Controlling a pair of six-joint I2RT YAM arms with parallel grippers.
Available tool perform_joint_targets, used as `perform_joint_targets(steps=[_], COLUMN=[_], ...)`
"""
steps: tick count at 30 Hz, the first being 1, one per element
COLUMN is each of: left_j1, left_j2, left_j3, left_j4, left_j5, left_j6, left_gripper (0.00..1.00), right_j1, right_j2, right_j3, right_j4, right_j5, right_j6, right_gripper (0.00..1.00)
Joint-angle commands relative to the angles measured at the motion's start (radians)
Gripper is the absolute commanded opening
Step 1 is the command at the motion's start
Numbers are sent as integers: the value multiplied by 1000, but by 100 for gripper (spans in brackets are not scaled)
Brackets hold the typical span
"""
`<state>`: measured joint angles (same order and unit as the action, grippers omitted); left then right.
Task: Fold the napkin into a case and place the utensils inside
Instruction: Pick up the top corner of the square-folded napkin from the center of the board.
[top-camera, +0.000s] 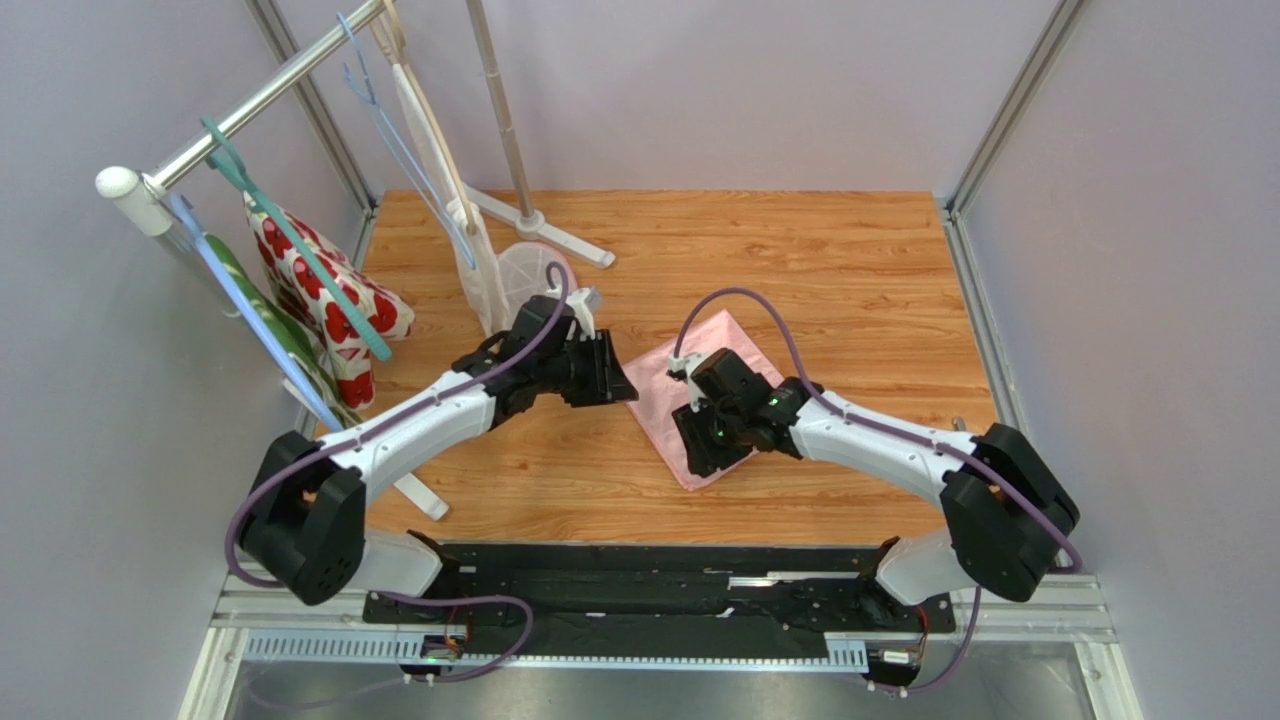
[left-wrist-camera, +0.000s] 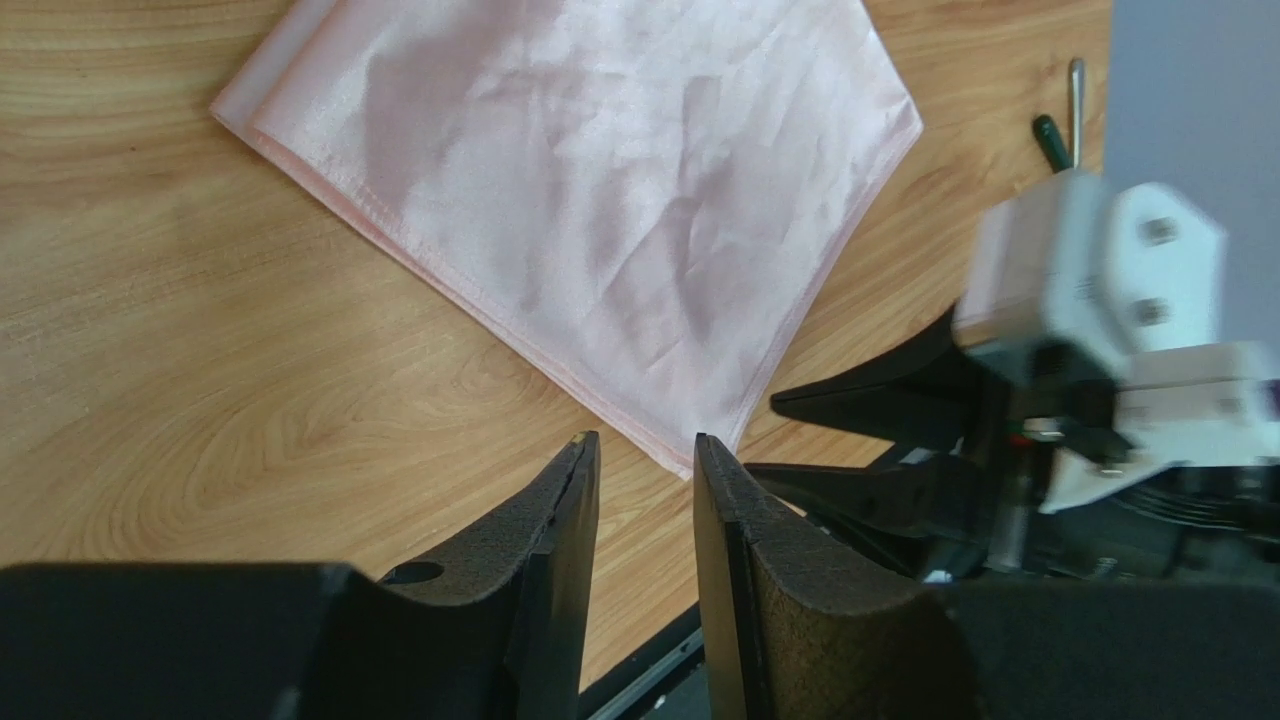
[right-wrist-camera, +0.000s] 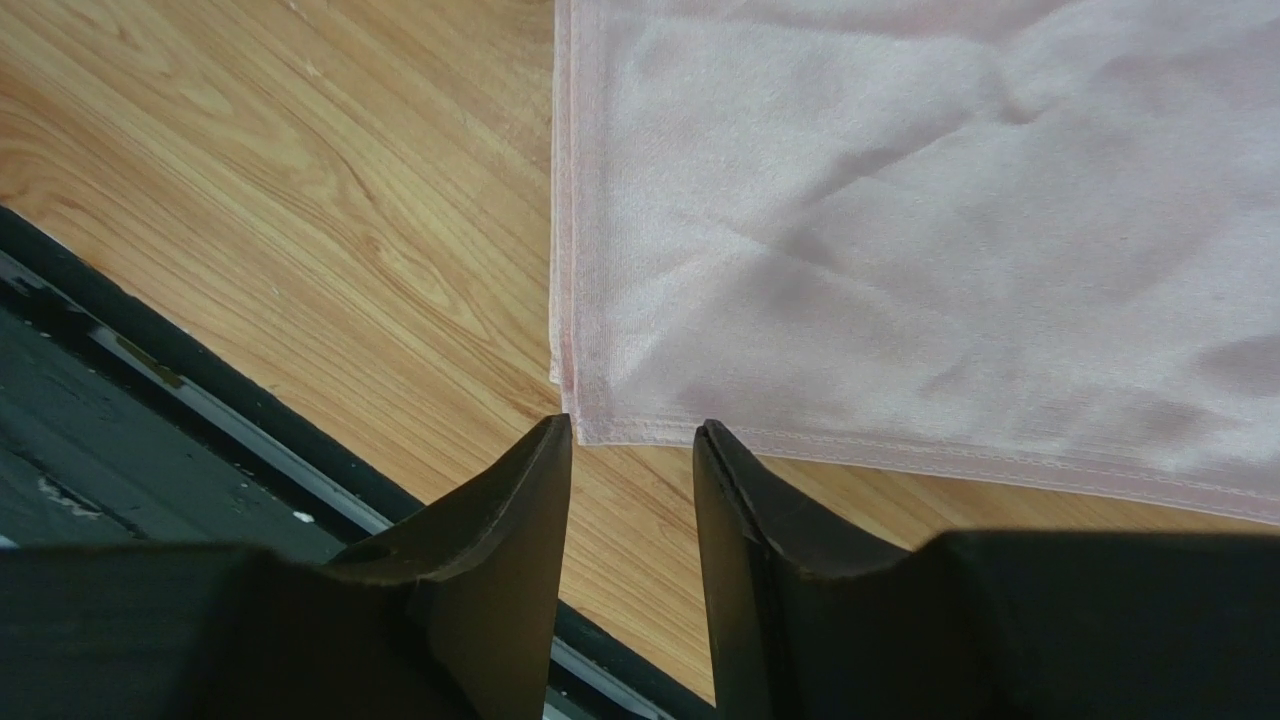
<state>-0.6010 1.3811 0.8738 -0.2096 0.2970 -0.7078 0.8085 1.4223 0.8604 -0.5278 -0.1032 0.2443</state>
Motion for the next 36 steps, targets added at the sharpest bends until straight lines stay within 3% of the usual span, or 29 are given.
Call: perform_joint_targets(steps=[1, 8, 23, 36], left_j1=[26, 37, 37, 37], left_j2=[-57, -65, -59, -65], left_j3=[-42, -68, -87, -93], left_j4=[38, 61, 82, 78], left_j5=[14, 45, 59, 62], left_j6=[-25, -35, -44, -42], left_gripper=[38, 38, 38, 38], right_j1=[58, 87, 136, 135], right_j2=[46, 75, 96, 95], right_j3=[-9, -23, -17, 26], right_j4=[5, 9, 28, -12], right_j5=[57, 91, 82, 145], right_j6=[-25, -31, -25, -42], right_gripper=[37, 29, 37, 17])
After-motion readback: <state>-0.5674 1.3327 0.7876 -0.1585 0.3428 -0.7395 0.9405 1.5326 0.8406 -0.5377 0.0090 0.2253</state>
